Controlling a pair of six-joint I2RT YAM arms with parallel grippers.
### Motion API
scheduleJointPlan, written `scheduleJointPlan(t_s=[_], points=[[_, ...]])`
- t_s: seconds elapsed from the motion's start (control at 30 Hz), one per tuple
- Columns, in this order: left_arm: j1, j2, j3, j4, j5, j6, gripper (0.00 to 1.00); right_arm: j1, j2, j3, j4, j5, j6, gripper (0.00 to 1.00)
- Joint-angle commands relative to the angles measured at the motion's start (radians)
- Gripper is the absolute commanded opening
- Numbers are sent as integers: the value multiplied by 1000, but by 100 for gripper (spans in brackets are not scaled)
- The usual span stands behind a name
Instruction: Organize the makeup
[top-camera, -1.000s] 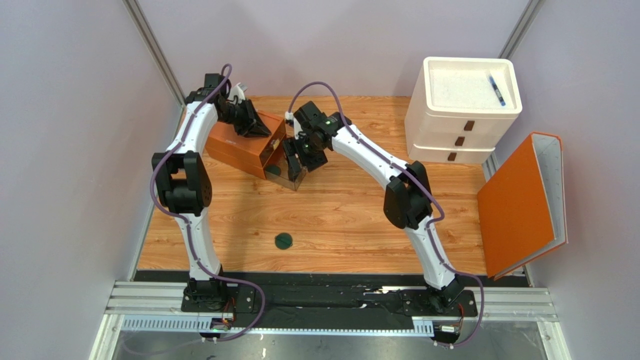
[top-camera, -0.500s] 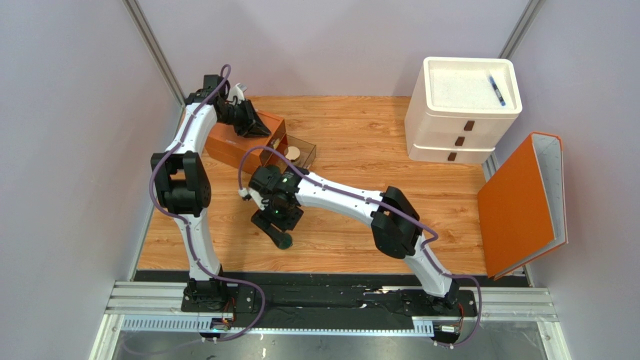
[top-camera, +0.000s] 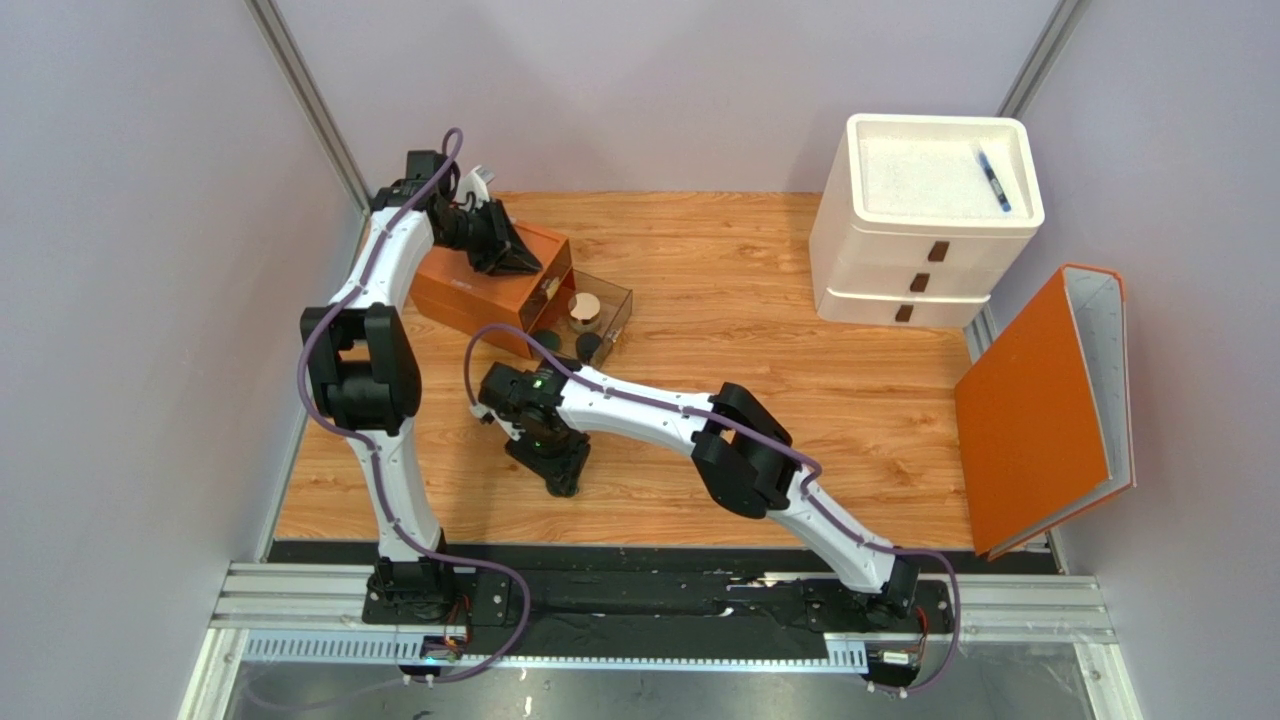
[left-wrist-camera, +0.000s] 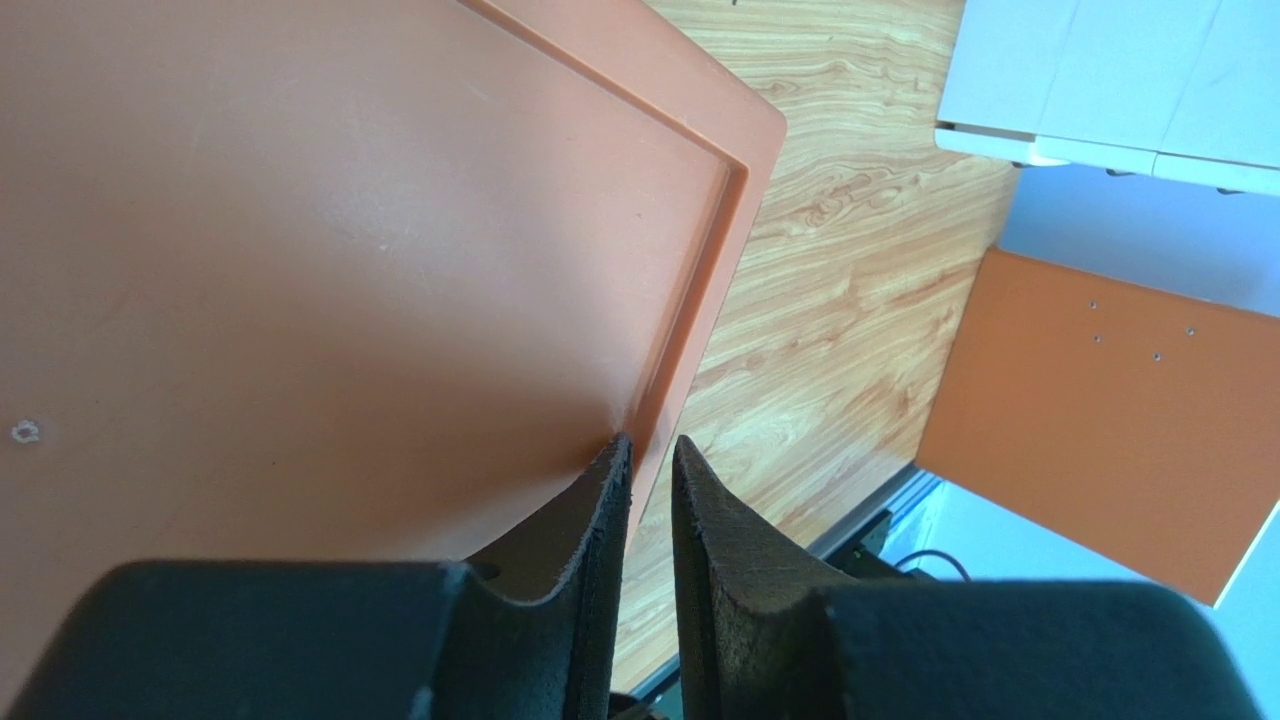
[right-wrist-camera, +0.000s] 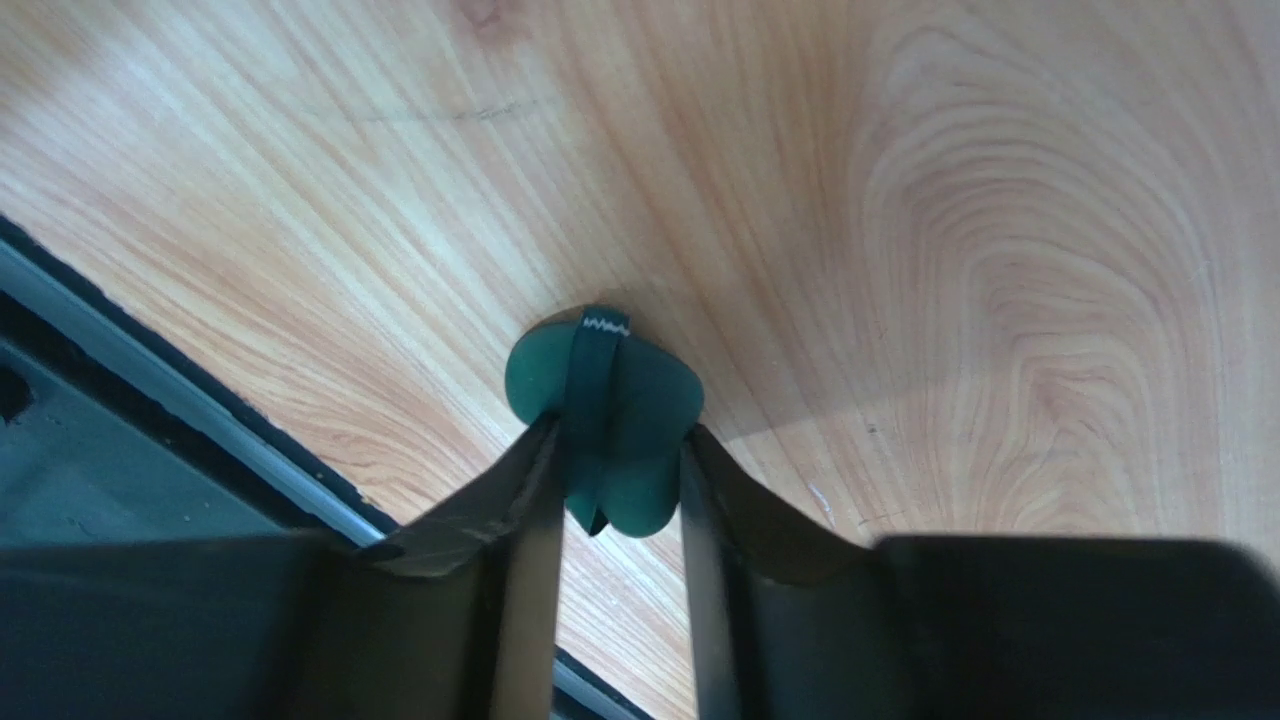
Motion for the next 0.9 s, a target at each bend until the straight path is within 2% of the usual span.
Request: scheduleJointPlan(t_s=[0.0, 0.2, 0.3, 0.5, 0.63, 0.73, 0.87], points=[[-7, 16, -44, -99, -94, 69, 25, 2, 52, 22, 17, 25, 0, 23], [-7, 20, -43, -99, -91, 69, 25, 1, 26, -10, 4, 112, -13, 4], [-7, 22, -40, -99, -87, 68, 25, -22, -31, -38, 2, 142, -17, 0], [-7, 22, -26, -93, -87, 59, 25, -126, -158, -36, 14, 172, -5, 0], [-7, 25, -1, -88, -90, 46, 25, -214, -206, -1, 57, 130, 24, 0], [-7, 28, 14, -81, -87, 33, 25, -283, -188, 78, 76, 96, 67, 0], [-7, 27, 29, -68, -82, 9, 25, -361, -134, 195, 103, -22, 151, 1]])
